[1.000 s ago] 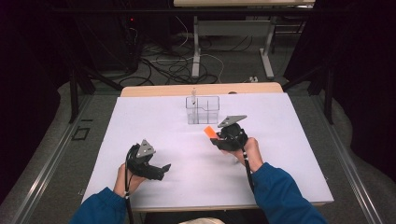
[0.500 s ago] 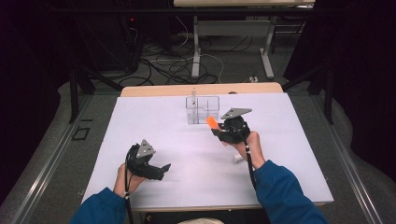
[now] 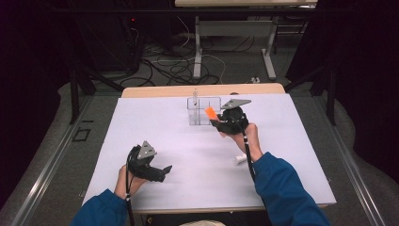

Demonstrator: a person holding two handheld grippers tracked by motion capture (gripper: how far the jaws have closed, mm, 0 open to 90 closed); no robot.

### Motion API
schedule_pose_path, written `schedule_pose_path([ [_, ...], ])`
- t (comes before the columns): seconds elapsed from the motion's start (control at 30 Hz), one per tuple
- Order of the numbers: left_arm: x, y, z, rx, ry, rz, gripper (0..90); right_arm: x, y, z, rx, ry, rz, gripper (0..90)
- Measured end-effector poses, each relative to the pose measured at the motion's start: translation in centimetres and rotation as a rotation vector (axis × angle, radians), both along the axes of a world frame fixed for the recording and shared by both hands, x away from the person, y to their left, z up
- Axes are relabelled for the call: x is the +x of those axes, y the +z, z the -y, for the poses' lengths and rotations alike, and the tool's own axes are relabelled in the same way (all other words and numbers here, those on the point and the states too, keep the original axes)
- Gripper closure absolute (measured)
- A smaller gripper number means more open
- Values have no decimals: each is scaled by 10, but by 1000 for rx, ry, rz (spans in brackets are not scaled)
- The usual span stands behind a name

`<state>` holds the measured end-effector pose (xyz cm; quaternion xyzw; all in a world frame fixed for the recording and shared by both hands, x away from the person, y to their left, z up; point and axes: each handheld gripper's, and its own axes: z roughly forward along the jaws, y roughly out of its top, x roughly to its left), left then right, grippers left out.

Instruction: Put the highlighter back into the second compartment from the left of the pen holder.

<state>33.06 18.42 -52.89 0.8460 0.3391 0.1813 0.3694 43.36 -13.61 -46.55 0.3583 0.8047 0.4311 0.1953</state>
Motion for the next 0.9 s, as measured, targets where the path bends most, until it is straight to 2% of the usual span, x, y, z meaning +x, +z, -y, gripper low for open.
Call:
schedule_pose_path([
  [0.07, 0, 2, -1, 10, -6, -20, 0, 3, 1, -1, 11, -8, -7, 648],
  [0.33, 0, 2, -1, 12, -6, -21, 0, 18, 5, -4, 33, -34, 8, 649],
  [0.37, 0, 0, 0, 1, 3, -6, 0, 19, 5, -4, 41, -38, 7, 648],
  [0.47, 0, 1, -1, 7, -11, -16, 0, 24, 6, -5, 50, -45, 11, 648],
  [0.53, -1, 0, 0, 0, 2, -5, 0, 27, 7, -5, 59, -52, 10, 648],
  [0.77, 0, 1, -1, 10, -9, -23, 0, 36, 5, -8, 70, -68, 22, 648],
  [0.87, 0, 0, 0, 1, 1, -7, 0, 40, 4, -8, 77, -75, 21, 648],
  [0.9, 0, 1, -1, 8, -12, -20, 0, 41, 4, -8, 80, -78, 18, 648],
])
